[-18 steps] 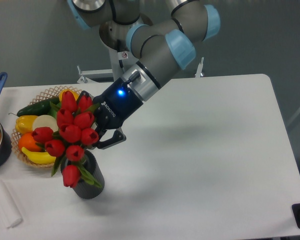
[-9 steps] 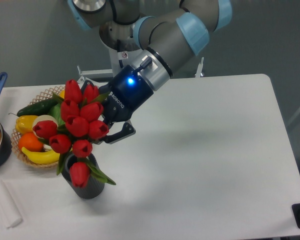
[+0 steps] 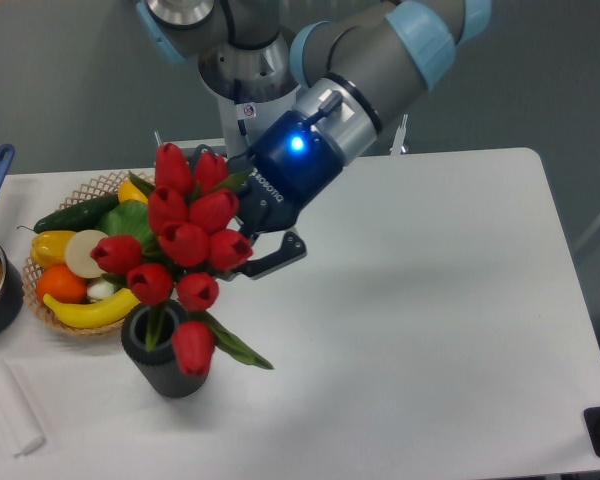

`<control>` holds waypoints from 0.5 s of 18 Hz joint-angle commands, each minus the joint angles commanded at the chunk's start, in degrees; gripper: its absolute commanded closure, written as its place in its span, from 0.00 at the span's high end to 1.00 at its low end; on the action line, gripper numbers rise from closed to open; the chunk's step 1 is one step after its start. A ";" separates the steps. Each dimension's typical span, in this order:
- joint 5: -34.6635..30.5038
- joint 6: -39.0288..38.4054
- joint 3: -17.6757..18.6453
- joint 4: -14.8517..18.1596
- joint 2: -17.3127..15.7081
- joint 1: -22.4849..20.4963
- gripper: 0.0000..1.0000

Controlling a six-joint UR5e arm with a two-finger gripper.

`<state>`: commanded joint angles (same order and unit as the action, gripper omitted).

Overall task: Pick up the flowers from the vase
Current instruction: 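Lift the gripped tulips up and out of the black vase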

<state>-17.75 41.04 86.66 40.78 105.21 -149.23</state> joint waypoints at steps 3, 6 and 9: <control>0.00 0.53 0.00 -0.09 0.35 -3.25 0.50; 1.31 2.01 -0.09 -0.09 1.23 -6.50 0.50; 1.49 4.65 -0.09 -0.09 2.20 -8.35 0.50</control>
<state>-16.26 45.70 86.57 40.69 107.40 -157.58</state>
